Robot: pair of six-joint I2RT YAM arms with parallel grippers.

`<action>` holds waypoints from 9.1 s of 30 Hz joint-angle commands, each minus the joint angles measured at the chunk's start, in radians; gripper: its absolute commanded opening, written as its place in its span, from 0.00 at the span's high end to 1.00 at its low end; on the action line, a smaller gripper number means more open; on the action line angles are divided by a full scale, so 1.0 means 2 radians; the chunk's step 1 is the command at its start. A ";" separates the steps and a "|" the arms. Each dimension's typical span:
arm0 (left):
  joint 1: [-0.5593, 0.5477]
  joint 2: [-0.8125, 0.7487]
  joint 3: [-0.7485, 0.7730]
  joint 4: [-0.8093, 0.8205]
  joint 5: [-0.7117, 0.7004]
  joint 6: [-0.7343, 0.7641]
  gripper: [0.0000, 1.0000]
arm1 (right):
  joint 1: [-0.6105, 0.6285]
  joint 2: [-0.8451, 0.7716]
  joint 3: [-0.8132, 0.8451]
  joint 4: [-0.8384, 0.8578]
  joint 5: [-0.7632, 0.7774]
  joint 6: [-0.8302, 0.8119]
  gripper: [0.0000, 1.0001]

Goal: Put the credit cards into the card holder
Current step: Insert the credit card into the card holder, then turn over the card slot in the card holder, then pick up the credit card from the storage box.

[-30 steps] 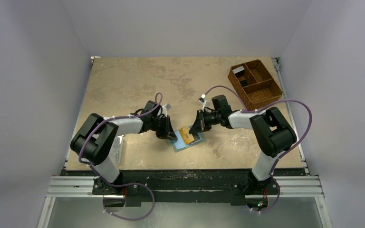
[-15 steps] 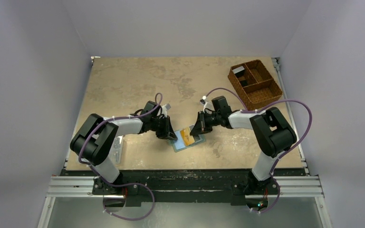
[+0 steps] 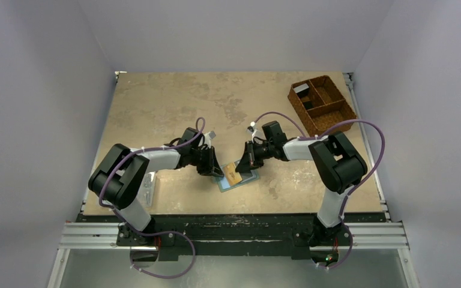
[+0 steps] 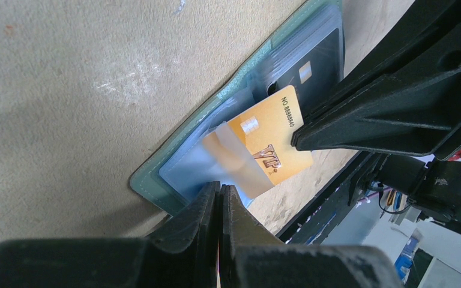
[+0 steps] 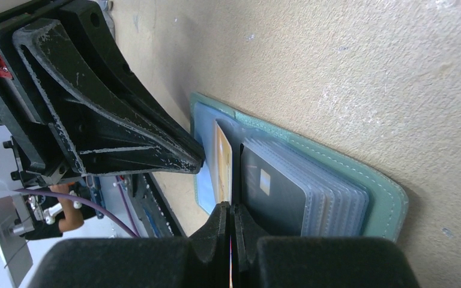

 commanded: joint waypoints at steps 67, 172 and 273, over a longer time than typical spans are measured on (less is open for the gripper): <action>0.012 -0.028 -0.035 -0.032 -0.026 0.025 1.00 | 0.097 0.007 0.083 -0.079 0.092 -0.026 0.58; 0.022 -0.042 -0.042 0.014 0.043 -0.028 0.65 | 0.131 -0.014 0.057 -0.131 0.232 -0.049 0.78; 0.027 -0.033 0.155 -0.108 0.023 0.160 0.33 | -0.278 0.142 0.440 -0.108 0.386 0.233 0.28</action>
